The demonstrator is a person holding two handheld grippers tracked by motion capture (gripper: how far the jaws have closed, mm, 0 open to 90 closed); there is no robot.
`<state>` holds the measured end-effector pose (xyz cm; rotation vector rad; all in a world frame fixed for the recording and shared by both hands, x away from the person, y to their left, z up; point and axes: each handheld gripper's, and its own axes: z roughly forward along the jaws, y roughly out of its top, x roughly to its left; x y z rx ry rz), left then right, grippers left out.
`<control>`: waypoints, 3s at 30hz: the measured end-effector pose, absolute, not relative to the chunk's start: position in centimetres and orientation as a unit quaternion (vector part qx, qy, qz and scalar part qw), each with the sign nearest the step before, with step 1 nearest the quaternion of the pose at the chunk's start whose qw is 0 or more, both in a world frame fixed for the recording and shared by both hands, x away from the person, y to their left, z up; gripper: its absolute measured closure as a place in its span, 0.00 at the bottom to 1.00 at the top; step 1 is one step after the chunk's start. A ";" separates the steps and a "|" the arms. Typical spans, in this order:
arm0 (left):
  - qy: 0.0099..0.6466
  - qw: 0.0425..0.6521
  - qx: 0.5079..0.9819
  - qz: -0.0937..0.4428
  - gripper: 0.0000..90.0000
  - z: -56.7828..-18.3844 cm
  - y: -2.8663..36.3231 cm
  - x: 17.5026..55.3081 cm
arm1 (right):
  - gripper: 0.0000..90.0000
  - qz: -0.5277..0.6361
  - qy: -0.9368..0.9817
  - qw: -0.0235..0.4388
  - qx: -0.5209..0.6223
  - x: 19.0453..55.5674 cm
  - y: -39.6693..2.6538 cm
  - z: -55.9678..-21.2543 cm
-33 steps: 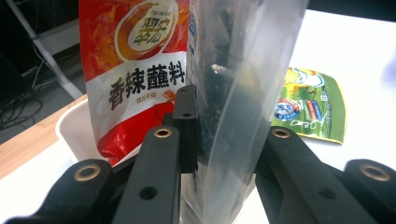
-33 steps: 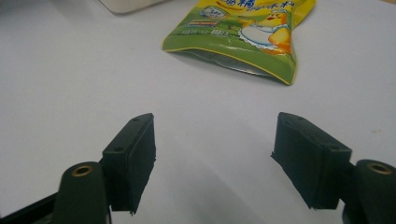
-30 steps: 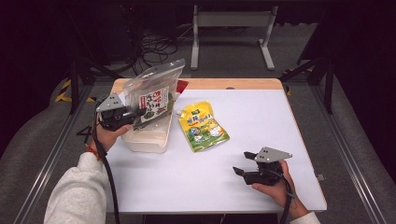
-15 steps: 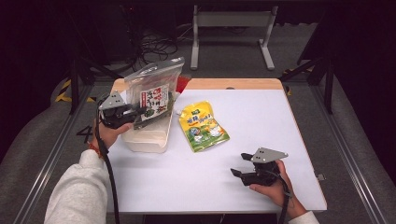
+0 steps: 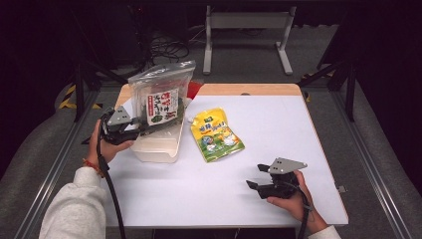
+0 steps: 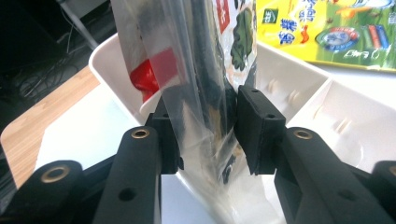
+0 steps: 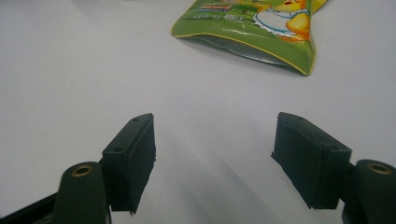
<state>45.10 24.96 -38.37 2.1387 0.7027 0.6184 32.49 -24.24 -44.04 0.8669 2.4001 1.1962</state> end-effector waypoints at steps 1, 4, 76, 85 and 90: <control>0.281 0.392 0.841 0.244 0.73 -38.4 24.9 45.2 | 0.33 0.418 0.841 0.160 0.303 32.5 -24.2 -44.1; 0.293 0.407 0.832 0.237 0.75 -38.8 25.2 45.3 | 0.33 0.418 0.843 0.159 0.300 32.5 -23.9 -44.0; 0.327 0.498 0.755 0.275 0.31 -39.8 26.3 33.9 | 0.79 0.432 0.825 0.178 0.319 39.3 -23.8 -43.1; 0.312 0.482 0.795 0.195 0.22 -43.0 24.3 29.5 | 0.49 0.422 0.813 0.165 0.365 43.4 -21.7 -44.0; 0.302 0.456 0.820 0.169 0.20 -44.8 23.2 28.9 | 0.41 0.410 0.810 0.148 0.394 45.9 -20.9 -44.8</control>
